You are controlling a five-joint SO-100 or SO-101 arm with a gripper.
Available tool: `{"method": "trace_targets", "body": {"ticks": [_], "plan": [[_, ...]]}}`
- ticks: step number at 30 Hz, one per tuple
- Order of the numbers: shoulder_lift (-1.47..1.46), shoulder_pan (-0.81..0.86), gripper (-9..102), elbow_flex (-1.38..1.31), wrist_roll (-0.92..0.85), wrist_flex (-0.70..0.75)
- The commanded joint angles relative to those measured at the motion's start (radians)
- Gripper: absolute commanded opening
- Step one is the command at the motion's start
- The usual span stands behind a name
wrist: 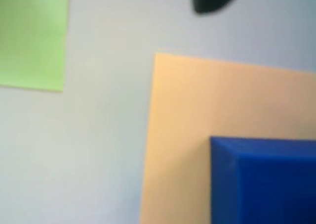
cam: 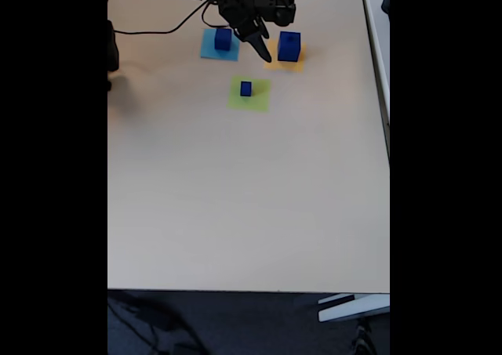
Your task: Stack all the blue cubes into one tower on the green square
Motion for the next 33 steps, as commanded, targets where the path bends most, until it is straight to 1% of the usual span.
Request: {"method": "trace_targets", "body": {"ticks": [1,4,11,22,33], "plan": [[0.109,0.025,31,0.066,-0.017,-0.071],[0.132,0.04,31,0.158,-0.028,-0.158],[0.146,0.058,30,0.259,-0.046,-0.25],[0.143,0.133,29,0.299,-0.118,-0.256],[0.098,0.15,27,0.356,-0.13,-0.301]]}}
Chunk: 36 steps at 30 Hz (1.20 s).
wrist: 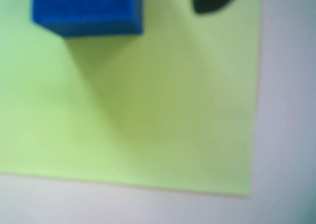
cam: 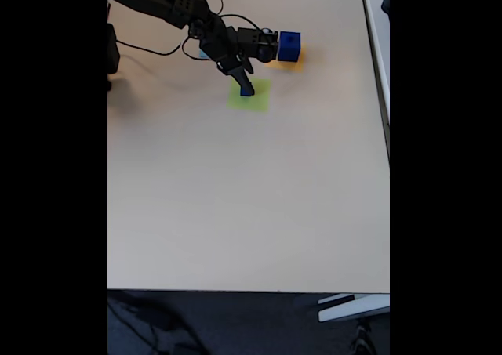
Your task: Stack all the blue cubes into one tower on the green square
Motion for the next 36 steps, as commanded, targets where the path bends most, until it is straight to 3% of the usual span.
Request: {"method": "trace_targets", "body": {"ticks": [1,21,36], "plan": [[0.031,0.011,27,-0.005,-0.009,-0.023],[-0.044,0.011,23,0.003,-0.041,-0.023],[-0.049,0.005,8,0.003,-0.034,-0.023]]}}
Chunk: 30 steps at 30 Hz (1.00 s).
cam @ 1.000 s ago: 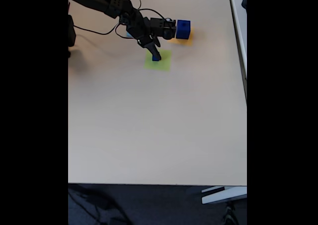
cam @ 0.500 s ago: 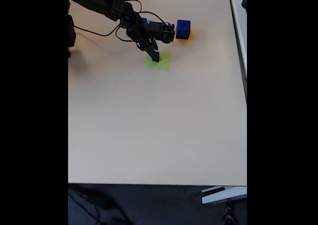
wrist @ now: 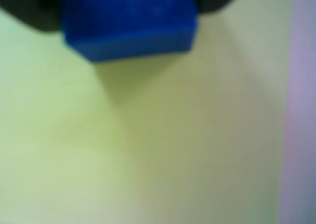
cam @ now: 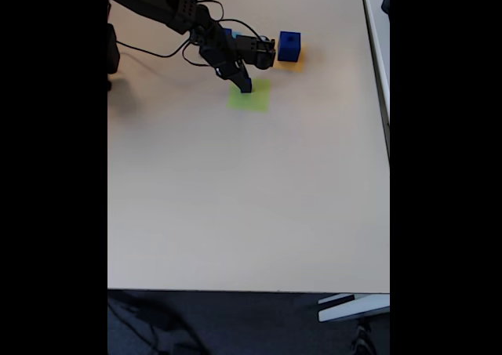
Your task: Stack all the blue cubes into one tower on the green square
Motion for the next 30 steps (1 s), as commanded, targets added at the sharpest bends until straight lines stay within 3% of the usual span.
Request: {"method": "trace_targets", "body": {"ticks": [1,8,19,30], "plan": [[0.011,-0.005,7,-0.008,0.002,-0.017],[0.057,-0.012,6,-0.041,-0.026,0.02],[0.149,-0.097,6,-0.359,0.115,0.387],[0.135,-0.31,3,-0.318,0.426,0.356]]}}
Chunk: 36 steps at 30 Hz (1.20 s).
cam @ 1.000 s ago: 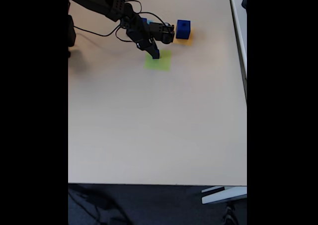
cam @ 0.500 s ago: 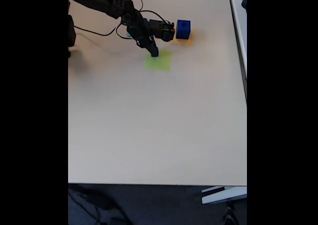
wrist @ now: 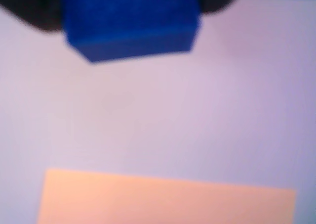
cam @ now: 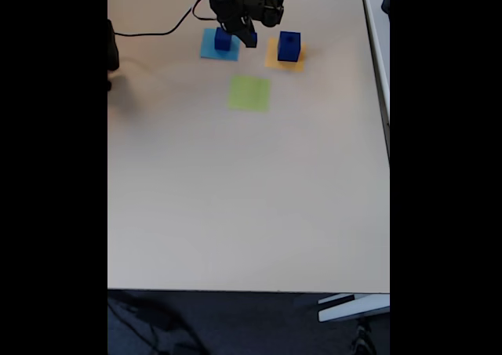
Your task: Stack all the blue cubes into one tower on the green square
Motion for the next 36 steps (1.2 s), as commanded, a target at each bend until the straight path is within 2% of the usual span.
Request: {"method": "trace_targets", "body": {"ticks": [1,9,21,36], "plan": [[0.067,-0.041,3,-0.005,0.044,-0.041],[0.091,-0.072,4,0.015,0.02,-0.032],[0.19,-0.094,5,0.018,-0.04,0.124],[0.153,-0.129,5,0.12,0.04,0.129]]}}
